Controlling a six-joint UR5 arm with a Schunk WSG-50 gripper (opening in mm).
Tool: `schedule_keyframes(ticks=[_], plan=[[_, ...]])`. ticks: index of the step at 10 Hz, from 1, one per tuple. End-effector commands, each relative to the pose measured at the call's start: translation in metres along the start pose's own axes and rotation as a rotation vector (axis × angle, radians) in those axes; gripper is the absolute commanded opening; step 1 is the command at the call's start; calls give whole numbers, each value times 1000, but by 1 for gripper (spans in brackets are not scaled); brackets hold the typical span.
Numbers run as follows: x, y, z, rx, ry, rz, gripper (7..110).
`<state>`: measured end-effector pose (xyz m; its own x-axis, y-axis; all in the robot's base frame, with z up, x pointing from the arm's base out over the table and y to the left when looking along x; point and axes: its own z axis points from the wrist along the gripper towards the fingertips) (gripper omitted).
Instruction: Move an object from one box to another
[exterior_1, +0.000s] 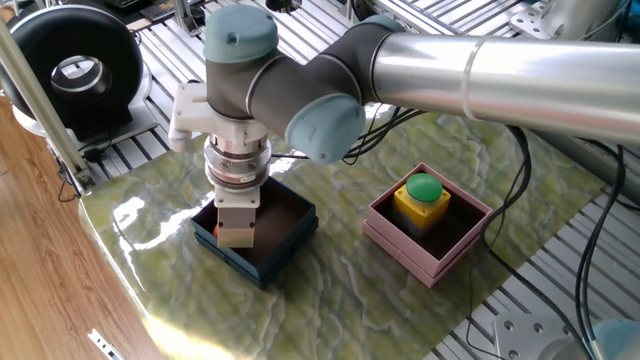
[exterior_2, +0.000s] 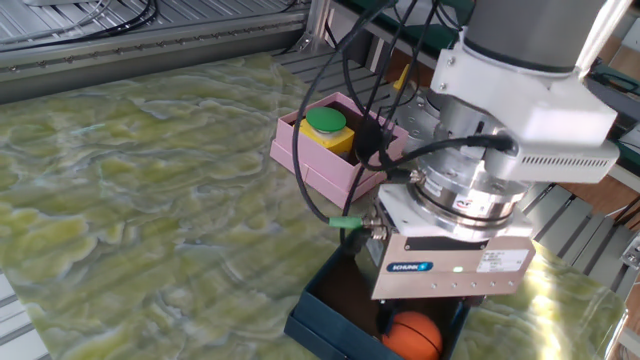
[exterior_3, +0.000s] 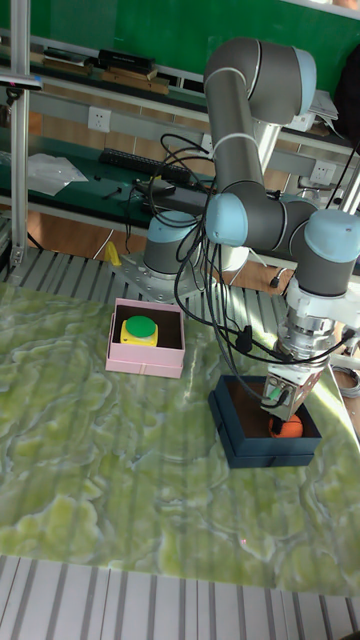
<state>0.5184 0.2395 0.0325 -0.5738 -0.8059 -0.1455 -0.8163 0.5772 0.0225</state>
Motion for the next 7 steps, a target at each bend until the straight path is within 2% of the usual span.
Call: schedule_keyframes(ticks=[1,3,7], plan=[[-8,-4,9,1,-28,0,66],[-14,-2,9,-5,-46,-3,66],[-11,-9,11,16,-50,10,66]])
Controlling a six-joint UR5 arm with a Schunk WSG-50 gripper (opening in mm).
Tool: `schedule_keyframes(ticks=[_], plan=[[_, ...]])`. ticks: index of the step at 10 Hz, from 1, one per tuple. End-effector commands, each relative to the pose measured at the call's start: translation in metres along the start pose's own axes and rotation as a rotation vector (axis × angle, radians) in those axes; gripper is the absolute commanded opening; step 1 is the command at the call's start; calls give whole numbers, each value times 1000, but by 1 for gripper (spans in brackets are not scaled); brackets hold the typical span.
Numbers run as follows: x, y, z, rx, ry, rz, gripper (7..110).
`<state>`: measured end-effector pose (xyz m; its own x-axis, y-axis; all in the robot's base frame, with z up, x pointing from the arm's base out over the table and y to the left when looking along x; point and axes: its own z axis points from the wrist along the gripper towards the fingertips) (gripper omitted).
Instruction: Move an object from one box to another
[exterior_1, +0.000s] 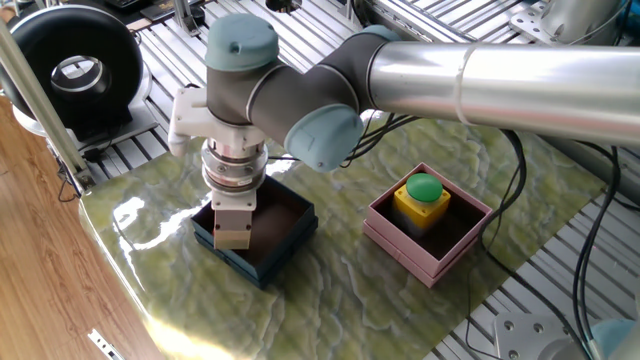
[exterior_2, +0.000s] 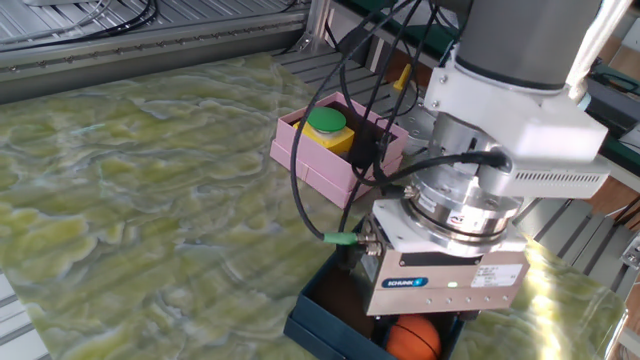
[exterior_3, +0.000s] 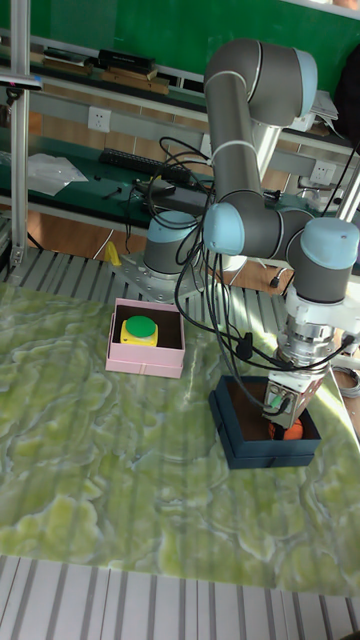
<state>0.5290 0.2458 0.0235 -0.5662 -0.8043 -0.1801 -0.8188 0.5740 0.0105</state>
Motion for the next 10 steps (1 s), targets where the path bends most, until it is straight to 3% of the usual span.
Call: schedule_keyframes(ticks=[1,3,4,5,10], plan=[[1,-7,-2,26,-12,36,44],[9,-10,-14,59,8,80,44],[6,-7,-11,63,-4,112,44],[3,-7,-10,60,-12,125,7],[1,-4,-10,50,-21,152,7]])
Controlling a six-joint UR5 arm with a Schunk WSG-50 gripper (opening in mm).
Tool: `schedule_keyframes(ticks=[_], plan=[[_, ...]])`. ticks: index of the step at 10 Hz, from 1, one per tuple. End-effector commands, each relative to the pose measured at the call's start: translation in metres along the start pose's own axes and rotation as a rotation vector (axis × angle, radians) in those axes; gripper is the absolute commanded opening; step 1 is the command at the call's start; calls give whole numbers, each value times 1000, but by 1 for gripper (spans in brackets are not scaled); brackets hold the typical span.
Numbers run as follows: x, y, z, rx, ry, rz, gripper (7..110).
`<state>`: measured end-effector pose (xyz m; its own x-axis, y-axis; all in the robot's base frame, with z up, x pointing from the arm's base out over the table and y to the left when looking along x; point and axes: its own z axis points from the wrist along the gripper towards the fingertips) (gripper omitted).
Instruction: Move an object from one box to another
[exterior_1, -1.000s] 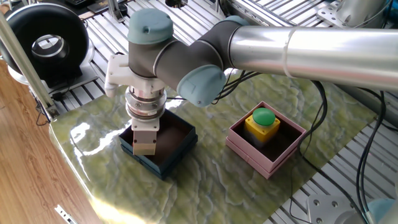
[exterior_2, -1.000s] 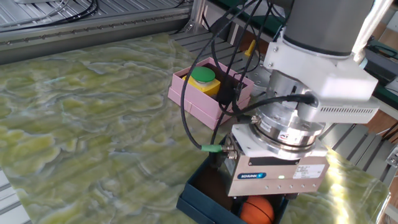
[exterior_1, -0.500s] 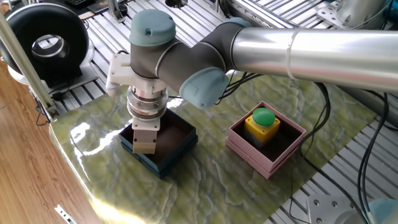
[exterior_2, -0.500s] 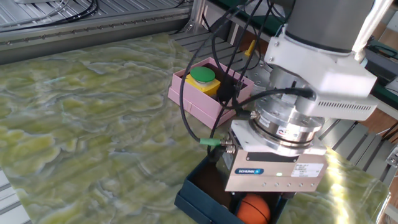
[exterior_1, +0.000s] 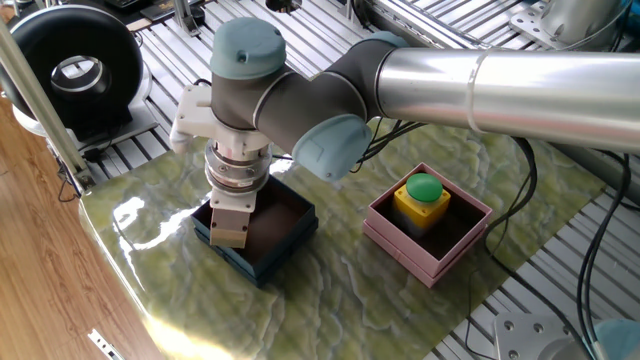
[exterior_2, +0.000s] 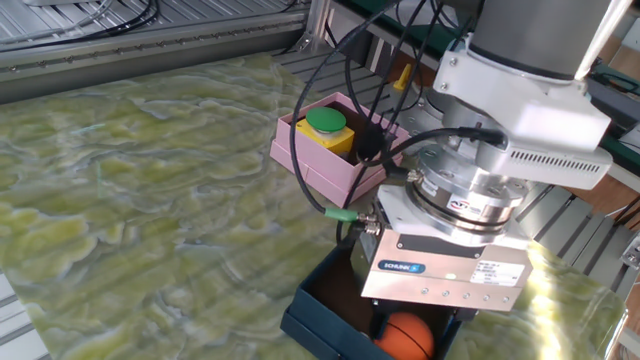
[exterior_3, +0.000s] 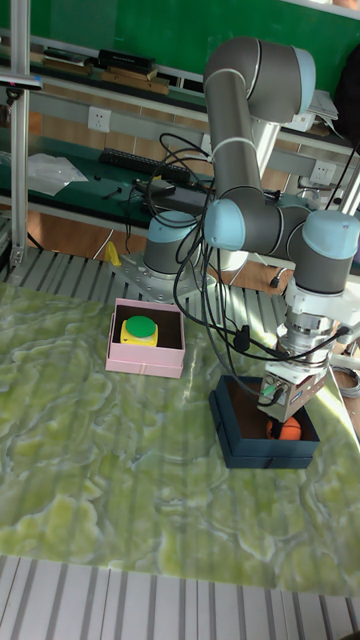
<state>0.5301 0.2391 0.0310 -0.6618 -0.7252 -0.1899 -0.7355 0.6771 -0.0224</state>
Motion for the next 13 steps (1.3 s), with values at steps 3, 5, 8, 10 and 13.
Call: schedule_keyframes(ticks=[3,5,8,10,13], plan=[[-3,10,-4,-40,-11,50,7],[3,4,-7,-19,11,58,7],[4,4,-9,-18,16,65,7],[4,-3,-5,11,16,59,7],[4,6,-12,-19,26,81,7]])
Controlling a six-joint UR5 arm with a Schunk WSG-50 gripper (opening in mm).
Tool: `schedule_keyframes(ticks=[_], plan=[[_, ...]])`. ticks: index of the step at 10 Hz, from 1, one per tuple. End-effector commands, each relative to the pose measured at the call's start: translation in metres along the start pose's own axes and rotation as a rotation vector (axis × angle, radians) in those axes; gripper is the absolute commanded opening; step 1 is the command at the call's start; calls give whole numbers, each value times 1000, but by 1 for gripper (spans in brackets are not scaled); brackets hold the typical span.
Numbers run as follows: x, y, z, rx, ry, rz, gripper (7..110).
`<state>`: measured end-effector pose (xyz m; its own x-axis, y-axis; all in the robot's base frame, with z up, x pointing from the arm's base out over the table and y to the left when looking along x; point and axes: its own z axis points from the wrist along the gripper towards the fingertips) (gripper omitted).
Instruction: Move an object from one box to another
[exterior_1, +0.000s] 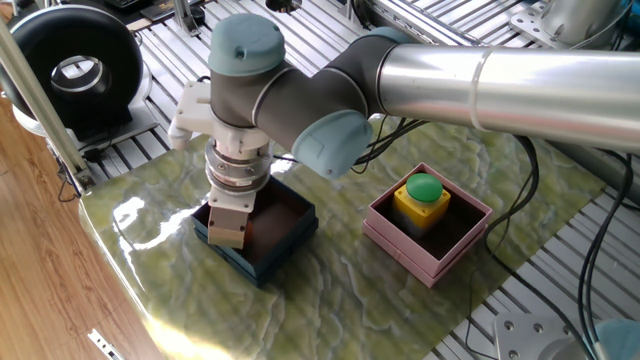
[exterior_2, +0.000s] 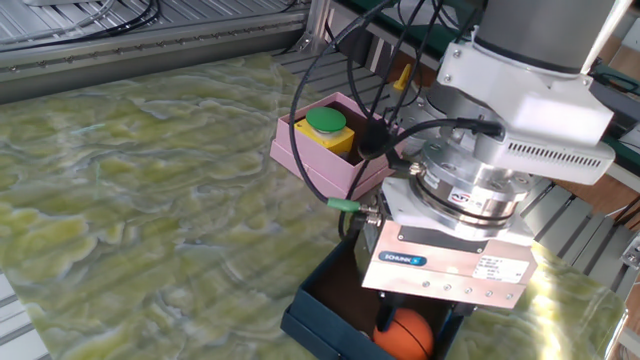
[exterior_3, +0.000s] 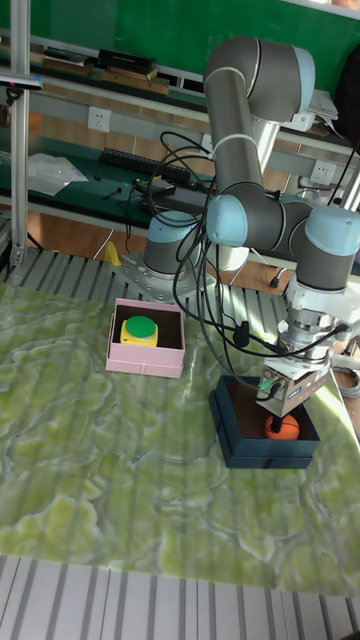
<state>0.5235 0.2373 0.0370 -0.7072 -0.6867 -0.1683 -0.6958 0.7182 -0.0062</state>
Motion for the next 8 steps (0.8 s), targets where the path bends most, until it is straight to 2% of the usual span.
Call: schedule_keyframes(ticks=[1,5,7,8], plan=[[3,2,-12,-8,20,29,7],[6,0,-33,-16,29,33,7],[6,-8,-29,15,31,20,7],[5,-6,-27,5,24,-20,7]])
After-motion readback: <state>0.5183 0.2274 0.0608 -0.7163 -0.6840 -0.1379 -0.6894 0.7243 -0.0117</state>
